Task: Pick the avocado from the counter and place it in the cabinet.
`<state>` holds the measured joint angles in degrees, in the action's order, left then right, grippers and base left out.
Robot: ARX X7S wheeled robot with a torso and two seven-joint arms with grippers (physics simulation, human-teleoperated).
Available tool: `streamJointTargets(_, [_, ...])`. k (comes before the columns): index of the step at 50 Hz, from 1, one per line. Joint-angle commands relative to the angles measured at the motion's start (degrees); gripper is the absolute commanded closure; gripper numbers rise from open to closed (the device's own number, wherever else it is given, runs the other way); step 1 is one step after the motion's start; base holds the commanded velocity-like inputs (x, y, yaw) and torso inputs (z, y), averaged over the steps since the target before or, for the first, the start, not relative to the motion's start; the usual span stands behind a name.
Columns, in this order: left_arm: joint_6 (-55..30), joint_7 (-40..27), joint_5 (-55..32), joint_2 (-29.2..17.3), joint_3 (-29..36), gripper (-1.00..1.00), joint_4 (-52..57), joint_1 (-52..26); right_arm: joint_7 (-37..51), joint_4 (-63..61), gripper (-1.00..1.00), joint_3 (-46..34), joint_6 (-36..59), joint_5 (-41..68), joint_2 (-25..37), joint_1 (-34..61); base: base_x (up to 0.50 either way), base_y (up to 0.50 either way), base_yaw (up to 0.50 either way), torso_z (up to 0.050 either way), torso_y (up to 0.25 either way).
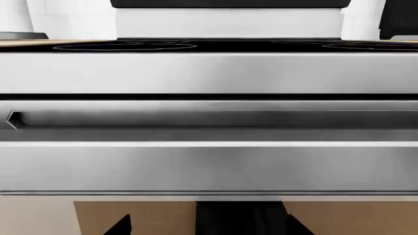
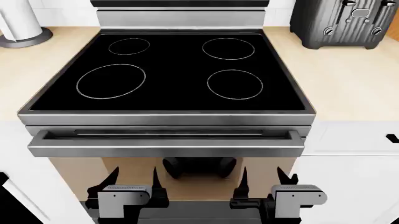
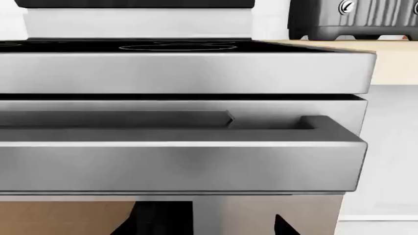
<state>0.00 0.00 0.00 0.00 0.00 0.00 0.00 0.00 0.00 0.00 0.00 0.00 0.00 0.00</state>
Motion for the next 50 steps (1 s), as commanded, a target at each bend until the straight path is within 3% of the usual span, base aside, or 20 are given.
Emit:
streamJointTargets(1, [0.5,-0.6,-1.3,-0.9,1.1,-1.0,1.1,0.5,1.6,-1.4,-1.0,-0.6,-0.8,1.2,0.8,-0.4,0.0,0.0,0.0,0.047,0.0])
streamJointTargets(7, [-5.5,-1.1,-3.2,-2.9,2.0,-1.0,11.3,1.8,3.9,-16.6,-1.0,-0.4,3.1,1.8,3.0,-2.3,0.0,0.0,0.0,0.05,0.0])
streamJointTargets(13, [-24.7,-1.8,-6.5,-5.2,1.7,-1.0,31.4,-4.0,4.2,-31.3,-1.0,0.6,16.0,4.6,5.2,1.6,0.0,0.0,0.0,0.05,0.0])
streamJointTargets(17, [-41.1,-2.1,-9.3,-7.2,0.4,-1.0,38.4,-18.7,2.9,-36.9,-1.0,3.2,28.6,11.3,6.9,10.4,0.0,0.0,0.0,0.05,0.0])
streamJointTargets(21, [-49.9,-1.2,-11.2,-9.3,-0.8,-1.0,36.0,-34.5,1.9,-38.0,-1.0,4.5,38.1,14.4,10.5,20.9,0.0,0.0,0.0,0.05,0.0])
streamJointTargets(26, [-49.4,2.6,-11.3,-11.9,0.7,-1.0,18.5,-53.4,-0.6,-34.2,-1.0,5.6,46.9,17.3,15.0,34.8,0.0,0.0,0.0,0.05,0.0])
streamJointTargets(30, [-42.3,6.6,-11.2,-11.4,1.7,-1.0,-5.1,-65.2,-3.2,-26.1,-1.0,6.1,49.2,18.5,17.7,43.2,0.0,0.0,0.0,0.05,0.0])
streamJointTargets(33, [-30.4,10.5,-8.6,-10.5,5.2,-1.0,-28.6,-73.9,-5.4,-17.0,-1.0,6.3,48.8,19.0,18.5,47.8,0.0,0.0,0.0,0.05,0.0])
streamJointTargets(36, [-7.8,12.2,-5.0,-8.0,7.7,-1.0,-54.4,-90.2,-7.3,-9.4,-1.0,4.2,46.6,17.7,19.6,51.1,0.0,0.0,0.0,0.05,0.0])
streamJointTargets(38, [-8.1,11.1,-3.2,-7.6,8.3,-1.0,-71.5,-91.2,-8.1,-5.9,-1.0,3.1,45.5,16.9,20.2,52.9,0.0,0.0,0.0,0.05,0.0])
streamJointTargets(50, [-12.8,3.7,1.4,-7.6,10.1,-1.0,-75.0,-90.7,-11.1,2.8,-1.0,0.3,47.7,16.2,22.8,59.1,0.0,0.0,0.0,0.046,0.0])
